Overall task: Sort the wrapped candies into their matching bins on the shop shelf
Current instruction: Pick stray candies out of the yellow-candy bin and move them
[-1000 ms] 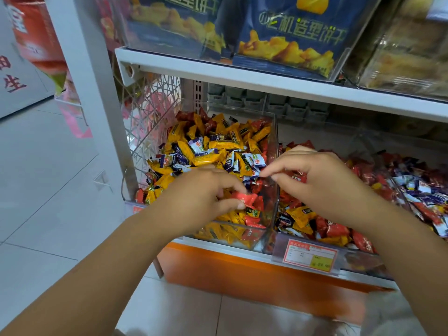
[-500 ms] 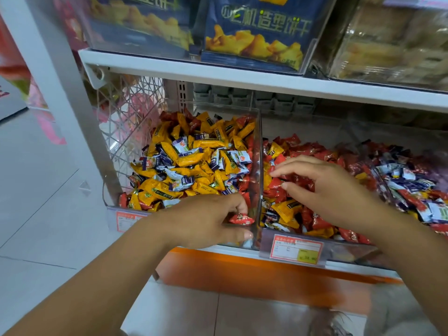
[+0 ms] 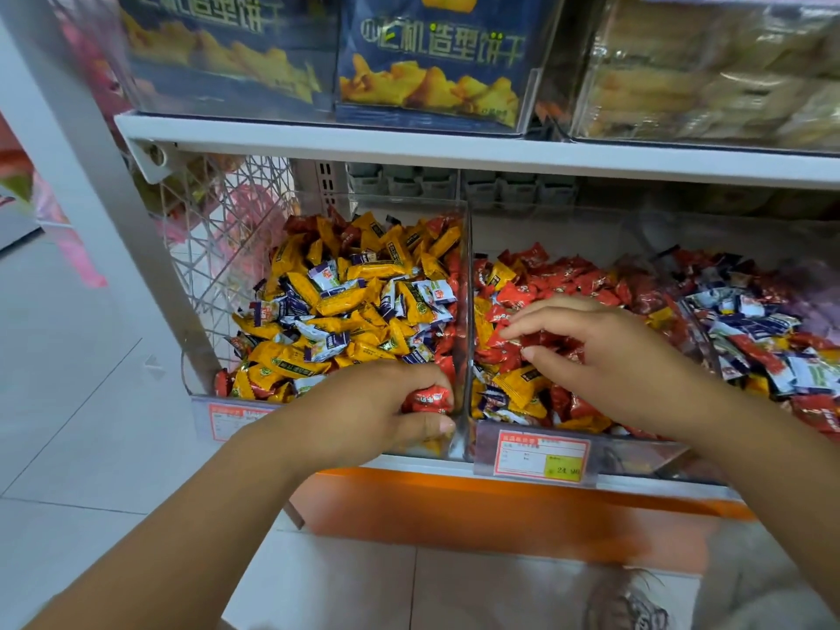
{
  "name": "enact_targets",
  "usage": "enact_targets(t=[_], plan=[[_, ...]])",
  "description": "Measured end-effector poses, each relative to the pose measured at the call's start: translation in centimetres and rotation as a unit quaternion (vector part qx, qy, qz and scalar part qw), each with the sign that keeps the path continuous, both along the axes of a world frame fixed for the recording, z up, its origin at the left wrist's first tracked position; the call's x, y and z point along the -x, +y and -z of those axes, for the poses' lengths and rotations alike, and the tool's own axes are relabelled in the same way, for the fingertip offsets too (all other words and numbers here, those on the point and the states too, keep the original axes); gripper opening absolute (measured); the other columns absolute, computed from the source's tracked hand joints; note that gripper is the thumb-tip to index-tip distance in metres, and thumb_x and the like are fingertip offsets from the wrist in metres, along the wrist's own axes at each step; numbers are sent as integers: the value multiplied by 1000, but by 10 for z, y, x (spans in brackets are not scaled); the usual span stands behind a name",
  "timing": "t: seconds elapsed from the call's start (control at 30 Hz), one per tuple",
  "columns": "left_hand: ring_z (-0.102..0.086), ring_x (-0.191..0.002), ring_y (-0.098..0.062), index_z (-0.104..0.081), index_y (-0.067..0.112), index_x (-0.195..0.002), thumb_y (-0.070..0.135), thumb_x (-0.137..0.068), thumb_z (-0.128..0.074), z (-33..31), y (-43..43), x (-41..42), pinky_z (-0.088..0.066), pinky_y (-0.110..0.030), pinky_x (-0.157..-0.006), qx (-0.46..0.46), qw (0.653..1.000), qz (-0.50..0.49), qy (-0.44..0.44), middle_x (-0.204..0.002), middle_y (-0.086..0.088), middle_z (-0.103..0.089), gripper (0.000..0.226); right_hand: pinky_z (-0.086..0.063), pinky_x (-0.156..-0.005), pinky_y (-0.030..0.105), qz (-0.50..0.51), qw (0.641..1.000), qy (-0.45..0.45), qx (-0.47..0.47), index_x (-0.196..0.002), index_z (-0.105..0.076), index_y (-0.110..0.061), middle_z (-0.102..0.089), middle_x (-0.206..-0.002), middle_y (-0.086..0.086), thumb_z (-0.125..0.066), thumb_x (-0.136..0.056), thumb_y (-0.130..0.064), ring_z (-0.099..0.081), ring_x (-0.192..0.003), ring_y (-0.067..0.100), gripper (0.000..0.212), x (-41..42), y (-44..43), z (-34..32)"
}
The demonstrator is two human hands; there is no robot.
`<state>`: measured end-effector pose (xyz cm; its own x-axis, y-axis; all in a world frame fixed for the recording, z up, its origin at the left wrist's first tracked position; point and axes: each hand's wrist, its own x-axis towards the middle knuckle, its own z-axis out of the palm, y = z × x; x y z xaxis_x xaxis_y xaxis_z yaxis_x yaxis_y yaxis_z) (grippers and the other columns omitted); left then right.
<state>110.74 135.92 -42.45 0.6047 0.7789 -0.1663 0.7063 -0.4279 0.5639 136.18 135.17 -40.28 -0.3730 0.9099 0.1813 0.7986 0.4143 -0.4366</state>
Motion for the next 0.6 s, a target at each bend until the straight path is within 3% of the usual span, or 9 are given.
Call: enact_targets(t=[0.07,0.2,0.27,0.37,0.47,0.6], plan=[[-56,-69,-8,-60,41,-100,46,-87,-65,-2,1,0,-46,-26,-65,25,999,-9,-38,-83,5,-64,15,-37,-106,26,-2,1000,-7,3,-113,-62,-46,-54,-120,-28,-55,-93,-31,-45,-119,-6,26,0,0,1],[-60,-81,-32,-65,42,-97,38,-81,-75,-4,4,4,-52,-42,-71,60,993,-39,-95,-87,-5,-68,20,-38,-106,29,0,1000,-14,4,-113,-61,-48,-54,-120,-28,-53,-93,-34,-45,-119,-5,26,-1,0,2],[-63,-80,-27,-68,40,-93,34,-79,-77,-5,3,5,-53,-38,-70,68,990,-47,-110,-87,2,-69,17,-38,-105,30,-1,1000,-11,2,-112,-61,-49,-54,-119,-29,-52,-92,-34,-45,-119,-5,26,-1,-1,2],[-65,-79,-4,-71,33,-93,27,-80,-76,-11,2,6,-53,-18,-70,60,985,-69,-148,-88,15,-70,15,-37,-105,27,-5,1000,-5,-2,-108,-57,-53,-54,-117,-30,-54,-92,-32,-45,-119,-5,27,-1,-3,1],[-64,-74,2,-70,28,-95,25,-81,-74,-24,-1,-1,-47,-9,-64,22,969,-102,-223,-83,18,-70,14,-35,-103,20,-3,1000,-6,-9,-106,-56,-54,-53,-115,-34,-57,-92,-29,-44,-118,-6,29,-5,-7,-2],[-64,-72,1,-68,24,-97,25,-85,-70,-44,-1,-34,-48,-11,-61,-63,941,-114,-313,-81,13,-69,12,-25,-97,6,34,999,11,-29,-110,-62,-46,-51,-114,-37,-59,-92,-27,-42,-116,-10,27,-19,-12,-11]])
